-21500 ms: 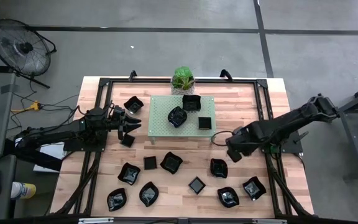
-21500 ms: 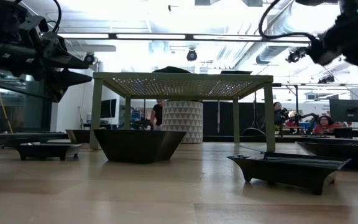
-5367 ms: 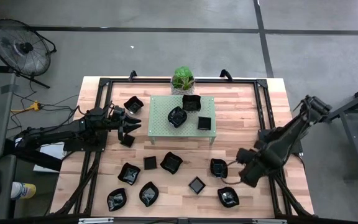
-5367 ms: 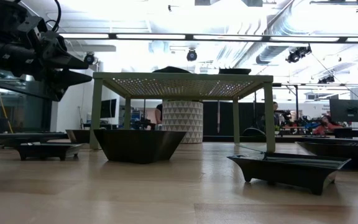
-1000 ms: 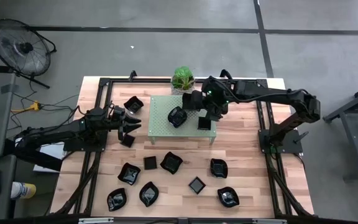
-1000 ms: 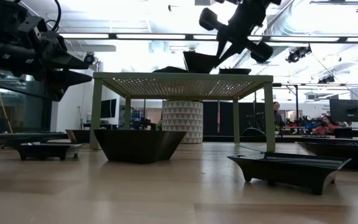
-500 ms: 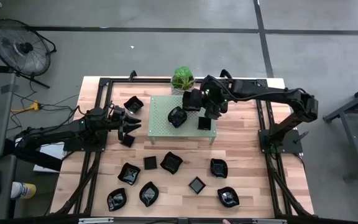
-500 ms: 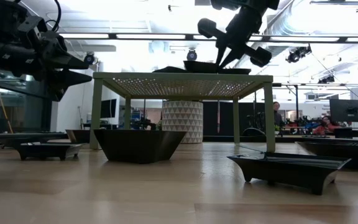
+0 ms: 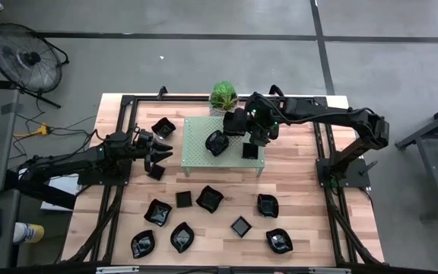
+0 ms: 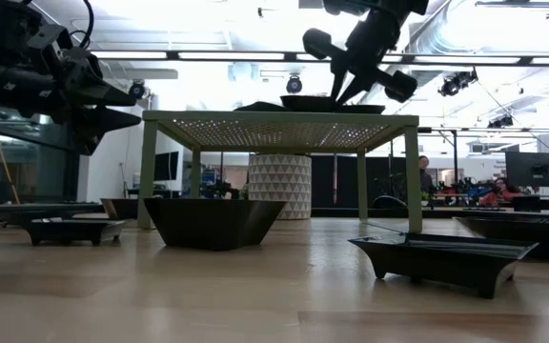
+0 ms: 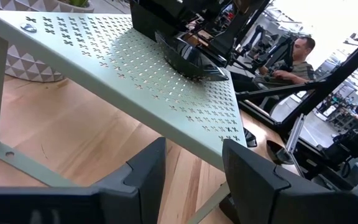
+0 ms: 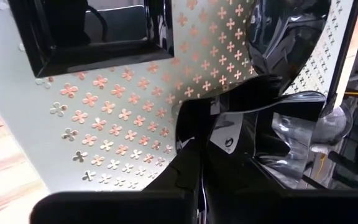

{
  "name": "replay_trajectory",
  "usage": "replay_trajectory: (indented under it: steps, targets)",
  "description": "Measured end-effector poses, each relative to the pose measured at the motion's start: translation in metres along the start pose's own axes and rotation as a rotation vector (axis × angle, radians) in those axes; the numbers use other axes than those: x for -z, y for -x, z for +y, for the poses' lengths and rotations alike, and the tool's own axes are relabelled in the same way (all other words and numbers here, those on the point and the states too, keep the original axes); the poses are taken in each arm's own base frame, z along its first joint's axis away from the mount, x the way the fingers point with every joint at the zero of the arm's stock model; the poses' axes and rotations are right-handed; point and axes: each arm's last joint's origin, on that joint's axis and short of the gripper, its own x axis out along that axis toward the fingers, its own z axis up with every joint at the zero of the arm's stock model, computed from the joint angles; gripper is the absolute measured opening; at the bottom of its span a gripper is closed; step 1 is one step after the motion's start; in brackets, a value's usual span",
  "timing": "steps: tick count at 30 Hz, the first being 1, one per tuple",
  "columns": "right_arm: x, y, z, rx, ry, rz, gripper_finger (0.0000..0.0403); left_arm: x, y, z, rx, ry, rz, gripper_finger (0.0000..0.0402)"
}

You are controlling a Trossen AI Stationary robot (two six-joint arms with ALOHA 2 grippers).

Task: Pick & Place Mini shaped plates
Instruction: Stack the black square plate on the other black square plate on the shelf

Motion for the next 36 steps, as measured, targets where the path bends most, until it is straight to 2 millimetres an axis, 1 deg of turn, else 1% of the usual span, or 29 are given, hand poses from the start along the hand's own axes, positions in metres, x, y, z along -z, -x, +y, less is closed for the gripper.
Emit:
replay_trajectory:
  steps: [7,20,36]
  targets:
    - [-0.0009,0.0,-0.0002,0.004,-0.002,-0.031,0.0011,0.0,0.0,0.0,-0.001,0.0,0.0,0.0156]
    - [0.0021,0.0001,0.0006,-0.001,-0.011,-0.014,0.0012,0.0,0.0,0.0001,-0.003,0.0,-0.002,0.0156]
    - [0.0034,0.0002,0.0019,-0.012,-0.073,-0.017,0.0012,0.0,0.0,0.0001,-0.002,0.0,-0.001,0.0156]
